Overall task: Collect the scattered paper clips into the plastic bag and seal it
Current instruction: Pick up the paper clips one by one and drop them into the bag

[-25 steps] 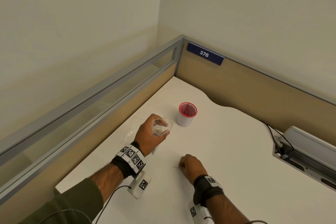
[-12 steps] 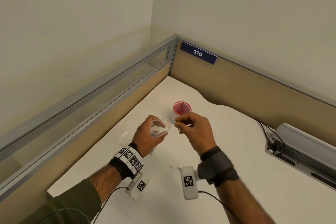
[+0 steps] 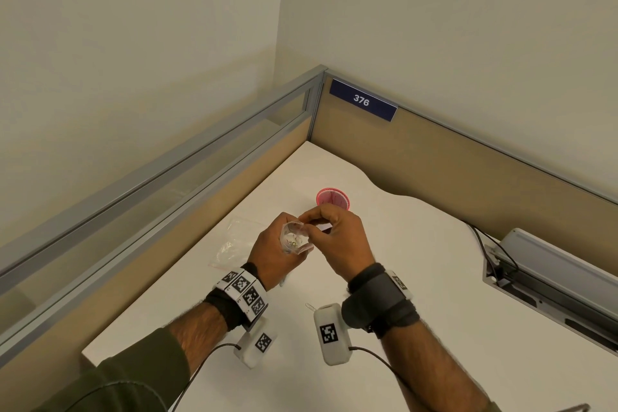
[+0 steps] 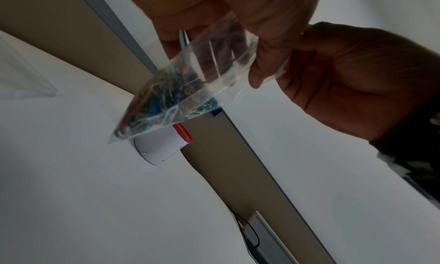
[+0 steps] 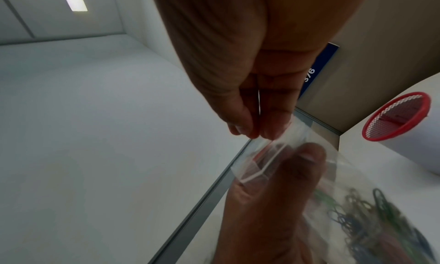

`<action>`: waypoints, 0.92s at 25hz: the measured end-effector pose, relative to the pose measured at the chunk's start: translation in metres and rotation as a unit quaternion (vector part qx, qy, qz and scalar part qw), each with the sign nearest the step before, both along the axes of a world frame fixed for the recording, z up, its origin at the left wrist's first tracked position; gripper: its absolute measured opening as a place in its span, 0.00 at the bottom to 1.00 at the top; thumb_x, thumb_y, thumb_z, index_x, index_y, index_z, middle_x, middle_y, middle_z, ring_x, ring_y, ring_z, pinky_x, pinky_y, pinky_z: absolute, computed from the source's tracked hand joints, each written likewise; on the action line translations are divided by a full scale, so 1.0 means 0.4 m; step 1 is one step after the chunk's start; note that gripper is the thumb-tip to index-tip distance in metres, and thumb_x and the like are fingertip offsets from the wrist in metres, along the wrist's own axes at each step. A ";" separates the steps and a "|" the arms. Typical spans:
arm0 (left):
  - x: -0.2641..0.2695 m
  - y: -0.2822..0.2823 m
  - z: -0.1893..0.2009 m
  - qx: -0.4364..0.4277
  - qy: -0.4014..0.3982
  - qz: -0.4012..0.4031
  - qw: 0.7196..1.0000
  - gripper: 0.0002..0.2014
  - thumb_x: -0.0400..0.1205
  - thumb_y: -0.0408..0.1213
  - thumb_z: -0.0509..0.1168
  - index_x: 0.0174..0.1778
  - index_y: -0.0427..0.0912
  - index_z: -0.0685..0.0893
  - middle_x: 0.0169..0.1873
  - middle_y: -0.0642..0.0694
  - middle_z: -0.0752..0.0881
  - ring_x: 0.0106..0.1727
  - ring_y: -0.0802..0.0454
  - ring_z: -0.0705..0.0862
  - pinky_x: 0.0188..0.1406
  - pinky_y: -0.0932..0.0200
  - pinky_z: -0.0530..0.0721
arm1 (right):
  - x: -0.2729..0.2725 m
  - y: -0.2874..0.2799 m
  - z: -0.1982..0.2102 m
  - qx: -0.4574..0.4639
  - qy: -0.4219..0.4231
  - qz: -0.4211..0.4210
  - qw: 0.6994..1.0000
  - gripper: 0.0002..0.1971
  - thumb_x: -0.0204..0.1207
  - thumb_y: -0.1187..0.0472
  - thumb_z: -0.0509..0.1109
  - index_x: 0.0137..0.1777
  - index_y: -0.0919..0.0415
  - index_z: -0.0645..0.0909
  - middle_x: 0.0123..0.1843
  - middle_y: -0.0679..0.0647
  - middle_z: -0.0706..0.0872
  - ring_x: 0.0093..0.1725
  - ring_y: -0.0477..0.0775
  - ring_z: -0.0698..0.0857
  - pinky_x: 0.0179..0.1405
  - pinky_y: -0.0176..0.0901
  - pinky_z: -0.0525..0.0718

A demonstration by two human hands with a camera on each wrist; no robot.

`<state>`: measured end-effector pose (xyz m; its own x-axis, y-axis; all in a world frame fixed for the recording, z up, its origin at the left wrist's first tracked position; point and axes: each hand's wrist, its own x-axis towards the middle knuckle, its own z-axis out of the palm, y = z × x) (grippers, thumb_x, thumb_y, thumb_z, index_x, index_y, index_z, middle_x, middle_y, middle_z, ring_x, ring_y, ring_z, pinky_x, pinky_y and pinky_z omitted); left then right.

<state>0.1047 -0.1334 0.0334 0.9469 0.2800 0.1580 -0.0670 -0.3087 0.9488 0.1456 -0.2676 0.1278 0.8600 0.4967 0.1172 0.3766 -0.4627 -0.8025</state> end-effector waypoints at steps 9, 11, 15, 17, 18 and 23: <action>-0.024 0.016 0.007 -0.051 -0.004 0.006 0.999 0.19 0.72 0.35 0.78 0.54 0.46 0.78 0.50 0.51 0.89 0.58 0.55 0.87 0.60 0.50 0.88 | 0.042 -0.125 -0.130 -0.060 0.001 -0.059 0.996 0.07 0.76 0.66 0.70 0.49 0.56 0.88 0.47 0.49 0.89 0.43 0.48 0.86 0.47 0.40 0.88; -0.030 0.022 0.006 -0.063 -0.004 0.011 0.998 0.18 0.71 0.37 0.78 0.53 0.46 0.78 0.50 0.50 0.89 0.59 0.53 0.87 0.61 0.46 0.87 | 0.027 -0.179 -0.235 -0.211 0.039 -0.048 0.976 0.07 0.74 0.62 0.72 0.51 0.56 0.87 0.52 0.53 0.88 0.47 0.51 0.85 0.54 0.44 0.85; -0.036 0.027 0.003 -0.062 0.003 0.017 0.998 0.19 0.69 0.40 0.77 0.52 0.47 0.78 0.50 0.51 0.89 0.59 0.52 0.87 0.62 0.43 0.87 | -0.043 -0.229 -0.395 -0.360 0.092 -0.023 0.928 0.12 0.75 0.55 0.71 0.57 0.57 0.83 0.58 0.54 0.83 0.57 0.55 0.82 0.57 0.41 0.78; -0.037 0.027 0.005 -0.067 0.002 0.017 0.998 0.19 0.70 0.38 0.77 0.53 0.45 0.78 0.50 0.51 0.89 0.59 0.52 0.86 0.61 0.43 0.87 | -0.060 -0.210 -0.419 -0.381 0.077 -0.025 0.921 0.09 0.78 0.57 0.67 0.55 0.59 0.83 0.58 0.56 0.83 0.57 0.57 0.82 0.55 0.43 0.78; -0.038 0.026 0.006 -0.069 0.003 0.018 0.997 0.18 0.71 0.36 0.77 0.53 0.44 0.78 0.50 0.50 0.89 0.59 0.53 0.86 0.60 0.44 0.88 | -0.061 -0.196 -0.424 -0.385 0.067 -0.030 0.920 0.09 0.80 0.58 0.64 0.54 0.60 0.82 0.57 0.57 0.83 0.56 0.58 0.83 0.54 0.43 0.79; -0.043 0.039 0.018 -0.077 0.006 0.020 0.997 0.18 0.72 0.33 0.78 0.53 0.46 0.79 0.51 0.49 0.89 0.60 0.52 0.86 0.58 0.43 0.89 | -0.038 -0.130 -0.432 -0.371 0.066 -0.034 0.926 0.11 0.81 0.60 0.60 0.53 0.62 0.82 0.57 0.60 0.83 0.56 0.60 0.83 0.55 0.46 0.80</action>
